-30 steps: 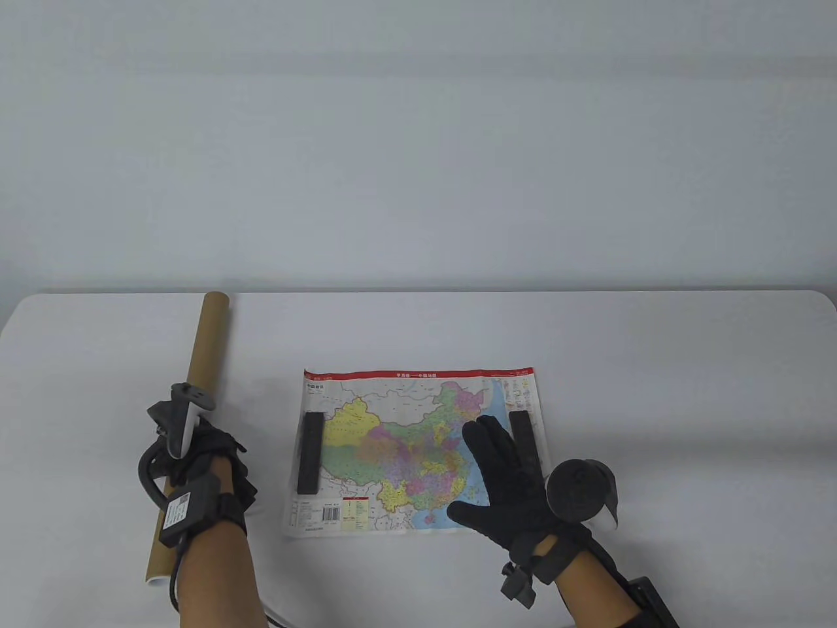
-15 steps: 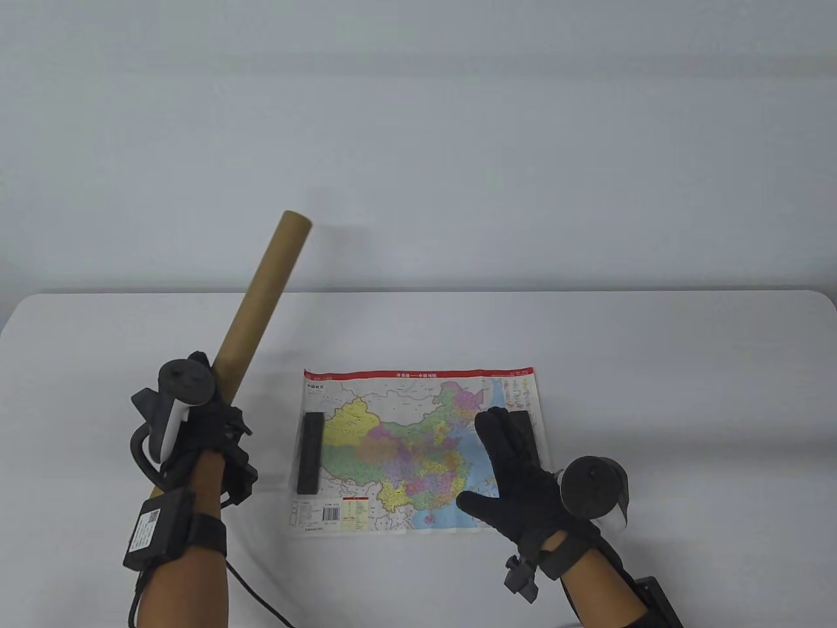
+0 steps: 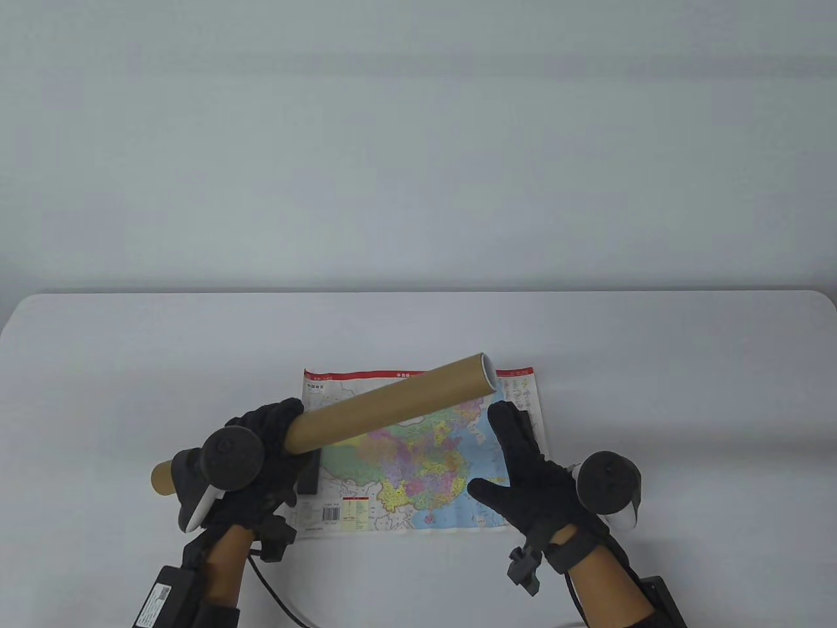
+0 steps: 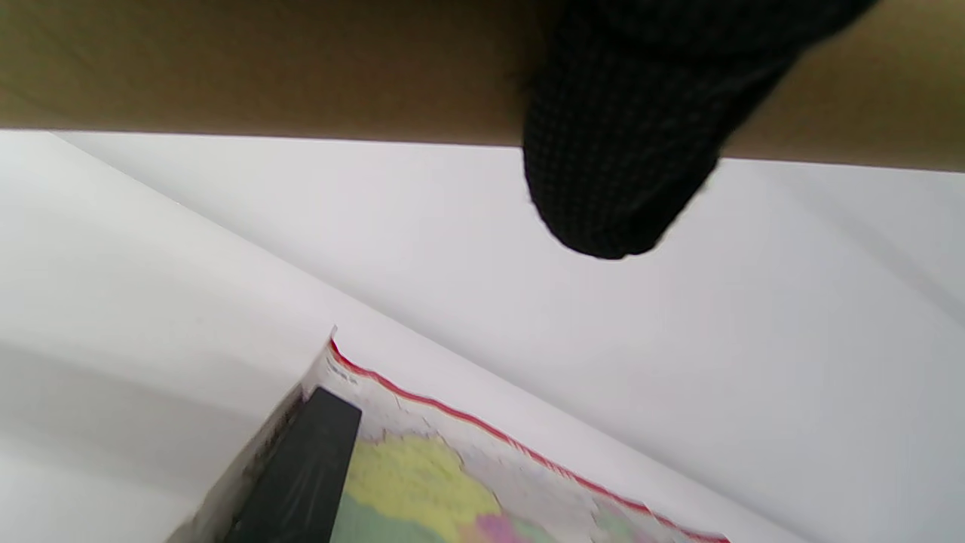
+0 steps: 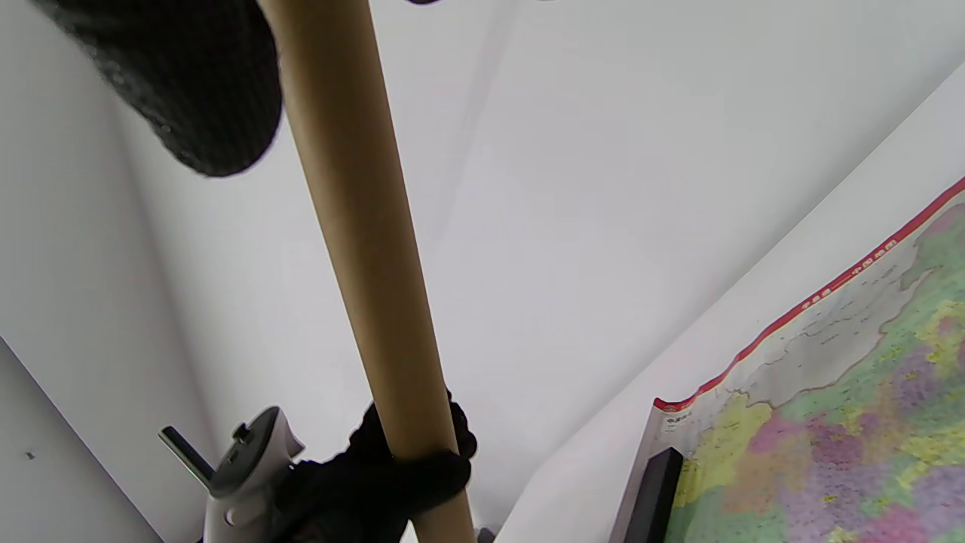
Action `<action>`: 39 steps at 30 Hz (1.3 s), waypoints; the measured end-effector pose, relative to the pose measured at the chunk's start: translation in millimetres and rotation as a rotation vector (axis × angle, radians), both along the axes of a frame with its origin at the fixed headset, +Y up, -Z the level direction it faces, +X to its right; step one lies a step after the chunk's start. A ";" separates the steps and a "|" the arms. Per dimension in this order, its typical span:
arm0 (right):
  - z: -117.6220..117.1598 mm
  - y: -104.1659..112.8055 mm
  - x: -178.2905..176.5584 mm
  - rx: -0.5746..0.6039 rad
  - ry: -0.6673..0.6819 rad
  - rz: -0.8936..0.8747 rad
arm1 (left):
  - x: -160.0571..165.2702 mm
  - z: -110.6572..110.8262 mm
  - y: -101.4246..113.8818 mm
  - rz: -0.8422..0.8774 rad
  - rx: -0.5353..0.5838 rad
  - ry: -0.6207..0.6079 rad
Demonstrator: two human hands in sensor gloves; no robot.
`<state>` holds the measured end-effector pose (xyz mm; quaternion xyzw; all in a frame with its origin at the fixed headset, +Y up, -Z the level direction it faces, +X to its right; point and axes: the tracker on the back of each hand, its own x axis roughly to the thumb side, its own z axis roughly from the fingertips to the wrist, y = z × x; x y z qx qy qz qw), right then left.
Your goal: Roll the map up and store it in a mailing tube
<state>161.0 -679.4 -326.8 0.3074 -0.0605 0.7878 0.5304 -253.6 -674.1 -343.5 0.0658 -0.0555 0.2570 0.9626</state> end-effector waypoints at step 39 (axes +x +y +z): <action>4.4 12.7 42.1 0.141 -0.452 0.006 | 22.0 5.7 -7.6 -0.191 -0.177 -0.327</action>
